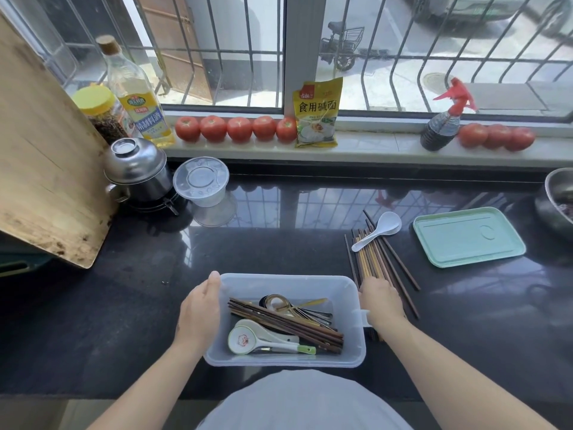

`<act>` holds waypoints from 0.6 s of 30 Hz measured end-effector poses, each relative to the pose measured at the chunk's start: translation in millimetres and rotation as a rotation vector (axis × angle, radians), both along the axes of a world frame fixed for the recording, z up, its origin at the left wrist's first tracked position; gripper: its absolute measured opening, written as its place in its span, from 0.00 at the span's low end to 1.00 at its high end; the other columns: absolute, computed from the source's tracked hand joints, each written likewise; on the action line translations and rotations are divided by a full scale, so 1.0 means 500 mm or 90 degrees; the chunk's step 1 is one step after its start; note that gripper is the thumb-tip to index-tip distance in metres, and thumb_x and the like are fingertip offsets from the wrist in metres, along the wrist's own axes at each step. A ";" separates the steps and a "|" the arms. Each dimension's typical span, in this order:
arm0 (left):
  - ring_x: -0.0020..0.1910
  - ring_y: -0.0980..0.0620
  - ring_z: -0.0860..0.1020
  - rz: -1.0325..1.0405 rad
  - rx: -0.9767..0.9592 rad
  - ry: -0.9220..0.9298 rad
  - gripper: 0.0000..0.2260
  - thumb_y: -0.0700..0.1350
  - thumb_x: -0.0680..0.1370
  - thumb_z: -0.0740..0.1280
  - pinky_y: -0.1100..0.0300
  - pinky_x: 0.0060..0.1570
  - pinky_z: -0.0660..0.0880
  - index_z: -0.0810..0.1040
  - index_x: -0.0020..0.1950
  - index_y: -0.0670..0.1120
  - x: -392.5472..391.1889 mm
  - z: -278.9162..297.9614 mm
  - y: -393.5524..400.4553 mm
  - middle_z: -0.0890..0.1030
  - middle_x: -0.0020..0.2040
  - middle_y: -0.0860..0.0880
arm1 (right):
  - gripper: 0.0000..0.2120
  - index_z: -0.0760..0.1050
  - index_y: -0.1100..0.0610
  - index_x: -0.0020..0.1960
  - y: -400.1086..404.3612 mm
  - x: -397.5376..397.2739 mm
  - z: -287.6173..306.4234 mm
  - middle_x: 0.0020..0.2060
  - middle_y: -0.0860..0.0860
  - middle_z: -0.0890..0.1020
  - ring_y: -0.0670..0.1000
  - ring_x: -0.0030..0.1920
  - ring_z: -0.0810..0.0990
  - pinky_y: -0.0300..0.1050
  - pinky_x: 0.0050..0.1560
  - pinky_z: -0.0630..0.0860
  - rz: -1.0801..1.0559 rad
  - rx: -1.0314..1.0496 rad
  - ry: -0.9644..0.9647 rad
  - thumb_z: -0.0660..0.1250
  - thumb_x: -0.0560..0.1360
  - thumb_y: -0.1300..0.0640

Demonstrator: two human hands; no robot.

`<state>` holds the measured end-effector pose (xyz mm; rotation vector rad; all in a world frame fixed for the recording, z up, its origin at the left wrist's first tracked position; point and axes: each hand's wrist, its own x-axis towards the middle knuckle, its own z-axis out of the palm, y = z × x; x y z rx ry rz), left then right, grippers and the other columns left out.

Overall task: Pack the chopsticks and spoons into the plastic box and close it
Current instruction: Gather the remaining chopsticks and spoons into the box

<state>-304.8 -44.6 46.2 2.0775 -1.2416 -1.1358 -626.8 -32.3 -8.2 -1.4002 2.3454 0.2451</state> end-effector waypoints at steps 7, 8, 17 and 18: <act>0.54 0.48 0.73 -0.007 -0.002 0.003 0.19 0.57 0.87 0.51 0.53 0.55 0.65 0.74 0.41 0.57 -0.004 0.006 0.000 0.77 0.44 0.57 | 0.06 0.79 0.52 0.39 -0.036 -0.014 0.052 0.38 0.50 0.82 0.55 0.43 0.80 0.48 0.44 0.78 -0.010 -0.062 -0.147 0.65 0.72 0.52; 0.54 0.48 0.74 -0.005 0.000 0.004 0.19 0.57 0.87 0.51 0.53 0.55 0.65 0.75 0.42 0.56 -0.002 0.005 0.000 0.78 0.45 0.55 | 0.06 0.78 0.52 0.39 -0.043 -0.017 0.077 0.37 0.48 0.81 0.54 0.42 0.80 0.47 0.43 0.77 -0.005 -0.153 -0.176 0.66 0.72 0.51; 0.48 0.48 0.76 0.003 -0.002 0.017 0.24 0.57 0.87 0.52 0.51 0.51 0.67 0.79 0.47 0.44 0.002 0.001 -0.001 0.81 0.44 0.52 | 0.04 0.77 0.51 0.44 0.001 0.158 0.247 0.38 0.46 0.80 0.50 0.38 0.77 0.46 0.39 0.76 0.452 -0.171 -0.379 0.63 0.76 0.54; 0.47 0.48 0.76 0.005 -0.002 0.020 0.24 0.57 0.87 0.52 0.51 0.50 0.67 0.79 0.46 0.43 0.001 0.002 -0.002 0.81 0.44 0.51 | 0.05 0.74 0.51 0.44 0.010 0.173 0.216 0.40 0.48 0.81 0.54 0.40 0.77 0.48 0.39 0.75 0.514 -0.058 -0.272 0.61 0.76 0.53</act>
